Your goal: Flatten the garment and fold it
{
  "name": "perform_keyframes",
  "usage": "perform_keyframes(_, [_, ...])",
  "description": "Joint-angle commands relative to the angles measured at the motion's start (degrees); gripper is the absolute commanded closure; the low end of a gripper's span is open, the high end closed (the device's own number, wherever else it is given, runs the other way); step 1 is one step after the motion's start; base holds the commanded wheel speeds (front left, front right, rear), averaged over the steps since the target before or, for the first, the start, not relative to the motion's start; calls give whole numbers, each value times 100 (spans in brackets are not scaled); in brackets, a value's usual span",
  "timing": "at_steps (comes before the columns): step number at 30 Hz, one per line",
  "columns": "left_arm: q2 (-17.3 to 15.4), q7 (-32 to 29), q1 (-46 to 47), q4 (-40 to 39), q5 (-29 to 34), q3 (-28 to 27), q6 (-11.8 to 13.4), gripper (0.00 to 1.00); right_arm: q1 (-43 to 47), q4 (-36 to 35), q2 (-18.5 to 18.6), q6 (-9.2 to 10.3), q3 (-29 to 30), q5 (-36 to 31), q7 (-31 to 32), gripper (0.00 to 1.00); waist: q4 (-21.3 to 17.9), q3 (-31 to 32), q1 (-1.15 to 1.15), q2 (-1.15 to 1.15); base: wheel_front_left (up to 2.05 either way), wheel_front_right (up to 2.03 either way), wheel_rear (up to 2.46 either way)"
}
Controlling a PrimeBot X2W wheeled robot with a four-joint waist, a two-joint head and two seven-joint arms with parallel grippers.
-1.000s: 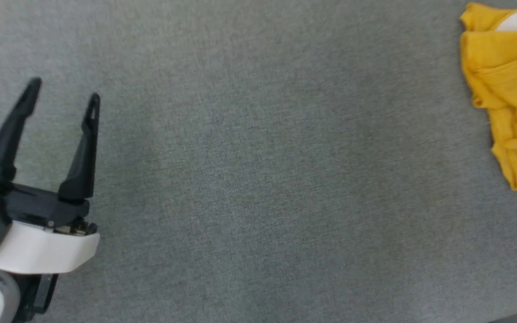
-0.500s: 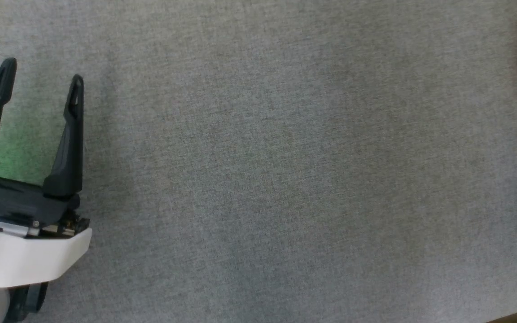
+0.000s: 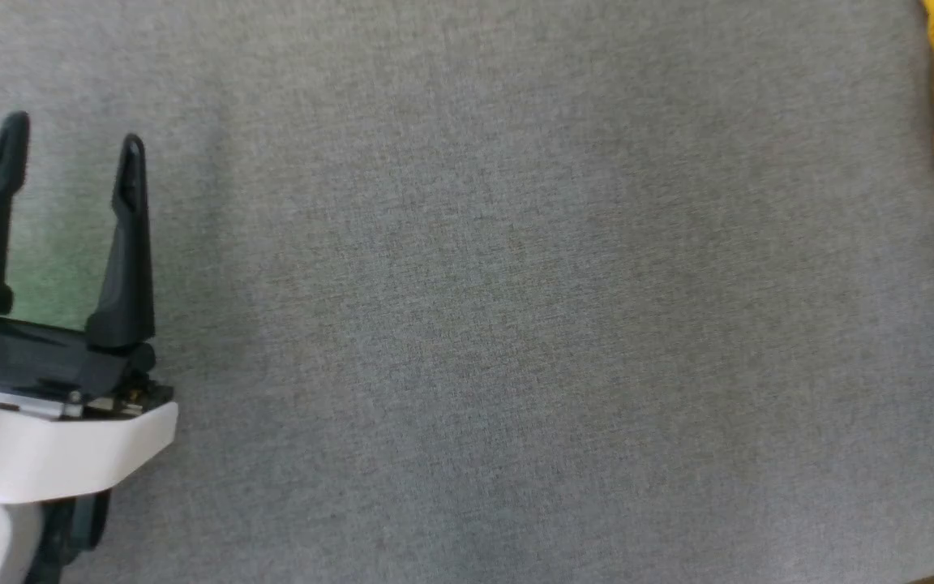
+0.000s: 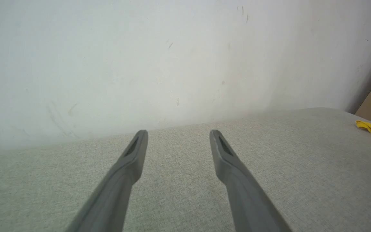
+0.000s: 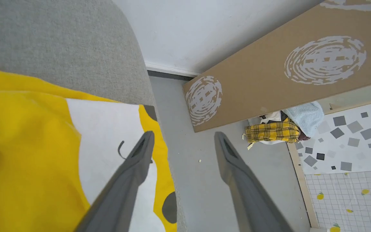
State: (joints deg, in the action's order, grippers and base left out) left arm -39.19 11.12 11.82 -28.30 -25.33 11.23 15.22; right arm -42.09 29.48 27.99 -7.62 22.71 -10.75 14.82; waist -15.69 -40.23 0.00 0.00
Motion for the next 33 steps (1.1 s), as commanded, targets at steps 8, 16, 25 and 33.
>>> perform_keyframes(8, [497, 278, -305, 581, -204, 158, -20, 0, 651, -285, -335, 13, 4, 442, -459, 0, 306, 1301, 0, 0, 0, 0, 0])
perform_keyframes(16, [914, 366, -959, 1050, -347, 150, 4, 0, 1740, -1397, -1125, 13, -498, 825, -870, 0, 610, 2499, 0, 0, 0, 0, 0])
perform_keyframes(25, [1351, 384, -1513, 1380, -375, 240, -13, 0, 2748, -2741, -2018, 13, -1002, 872, -1028, 0, 1083, 3387, 0, 0, 0, 0, 0])
perform_keyframes(33, [1590, 386, -1781, 1679, -286, 373, -44, 0, 3606, -3237, -2362, 13, -1519, 737, -1284, 0, 1418, 3822, 0, 0, 0, 0, 0])
